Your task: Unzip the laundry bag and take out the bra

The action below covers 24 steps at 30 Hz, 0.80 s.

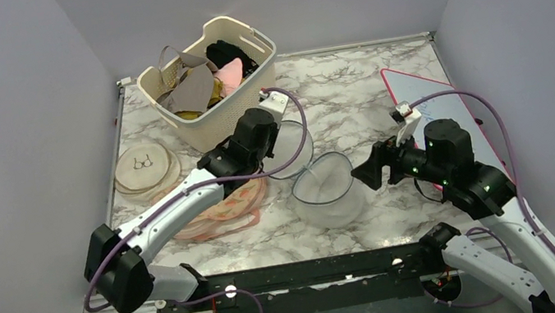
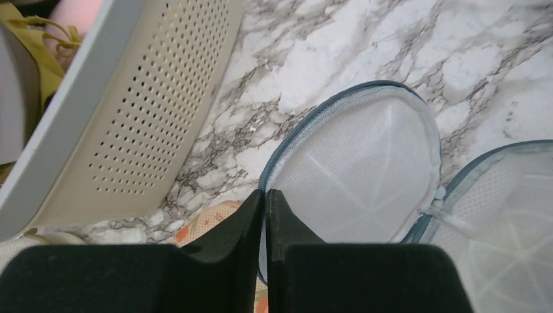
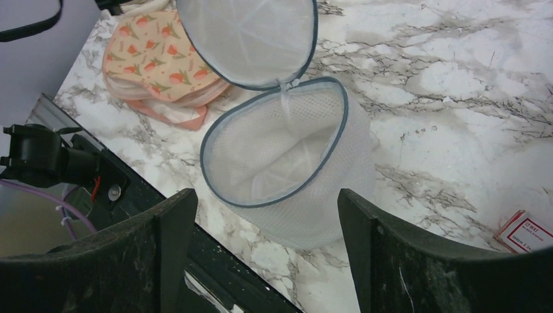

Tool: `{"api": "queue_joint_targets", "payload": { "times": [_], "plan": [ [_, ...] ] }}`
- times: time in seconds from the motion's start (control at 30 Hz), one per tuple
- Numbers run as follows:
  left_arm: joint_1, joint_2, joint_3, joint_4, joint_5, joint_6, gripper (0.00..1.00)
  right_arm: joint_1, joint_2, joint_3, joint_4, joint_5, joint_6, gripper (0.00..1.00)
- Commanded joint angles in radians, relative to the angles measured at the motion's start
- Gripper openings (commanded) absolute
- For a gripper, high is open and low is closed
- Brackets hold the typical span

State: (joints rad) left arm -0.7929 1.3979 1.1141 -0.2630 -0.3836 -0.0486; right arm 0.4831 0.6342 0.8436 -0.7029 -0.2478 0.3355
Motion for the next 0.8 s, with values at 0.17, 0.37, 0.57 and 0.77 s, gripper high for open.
{"api": "queue_joint_targets", "payload": {
  "times": [0.17, 0.37, 0.57, 0.77],
  "plan": [
    [-0.097, -0.142, -0.047, 0.109, -0.231, 0.072, 0.0, 0.002, -0.008, -0.014, 0.026, 0.022, 0.0, 0.78],
    [-0.096, -0.233, -0.086, 0.186, -0.367, 0.14, 0.0, 0.002, 0.007, -0.012, 0.021, 0.022, 0.0, 0.77],
    [-0.096, -0.255, -0.095, 0.196, -0.315, 0.151, 0.0, 0.001, -0.013, -0.014, 0.025, 0.025, 0.002, 0.77],
    [-0.115, -0.226, -0.085, 0.169, -0.254, 0.142, 0.0, 0.002, -0.009, -0.011, 0.023, 0.03, 0.004, 0.77]
  ]
}}
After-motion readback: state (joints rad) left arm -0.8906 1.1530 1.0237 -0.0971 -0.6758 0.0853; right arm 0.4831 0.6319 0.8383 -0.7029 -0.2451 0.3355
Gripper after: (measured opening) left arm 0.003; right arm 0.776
